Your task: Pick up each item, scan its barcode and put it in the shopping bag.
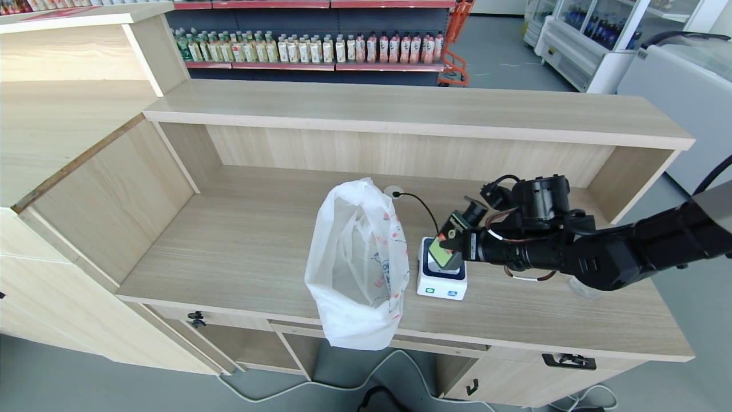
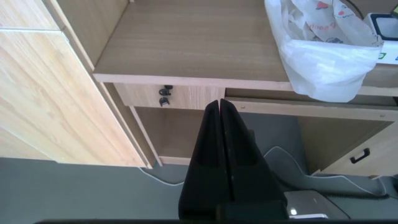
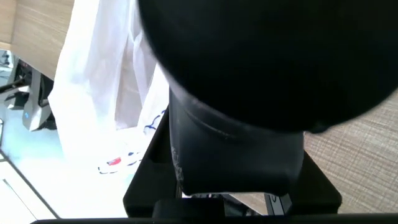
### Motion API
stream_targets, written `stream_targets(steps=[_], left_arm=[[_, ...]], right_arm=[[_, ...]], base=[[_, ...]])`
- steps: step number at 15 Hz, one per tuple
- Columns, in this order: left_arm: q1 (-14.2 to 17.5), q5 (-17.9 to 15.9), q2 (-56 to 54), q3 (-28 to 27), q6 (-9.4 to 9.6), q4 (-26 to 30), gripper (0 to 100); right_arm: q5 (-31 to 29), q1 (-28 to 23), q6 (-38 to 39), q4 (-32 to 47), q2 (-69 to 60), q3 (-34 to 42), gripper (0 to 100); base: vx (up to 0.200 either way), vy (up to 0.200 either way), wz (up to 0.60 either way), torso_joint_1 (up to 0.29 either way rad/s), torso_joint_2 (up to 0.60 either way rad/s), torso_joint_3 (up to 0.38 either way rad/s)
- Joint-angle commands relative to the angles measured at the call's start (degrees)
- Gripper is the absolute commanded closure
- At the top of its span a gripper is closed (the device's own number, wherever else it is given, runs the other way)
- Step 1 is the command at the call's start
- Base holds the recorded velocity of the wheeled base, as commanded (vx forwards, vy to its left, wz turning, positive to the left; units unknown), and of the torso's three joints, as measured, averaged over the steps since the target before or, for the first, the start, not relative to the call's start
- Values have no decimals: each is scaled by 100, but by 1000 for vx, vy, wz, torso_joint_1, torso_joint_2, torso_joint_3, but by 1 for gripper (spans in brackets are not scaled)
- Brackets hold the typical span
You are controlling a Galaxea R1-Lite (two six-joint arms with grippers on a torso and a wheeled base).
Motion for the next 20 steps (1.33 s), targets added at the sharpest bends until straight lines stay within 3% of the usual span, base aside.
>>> stream_targets(steps=[1, 4, 20], left_arm=[[1, 1, -2, 1, -1, -1, 100], [1, 1, -2, 1, -1, -1, 100], [1, 1, -2, 1, -1, -1, 100]], right_arm=[[-14, 40, -10, -86, 183, -49, 100], [-23, 49, -10, -403, 367, -67, 100], [-76, 155, 16, -420, 684, -401, 100]], base=[[0, 0, 0, 0, 0, 0], [0, 0, 0, 0, 0, 0], [0, 0, 0, 0, 0, 0]])
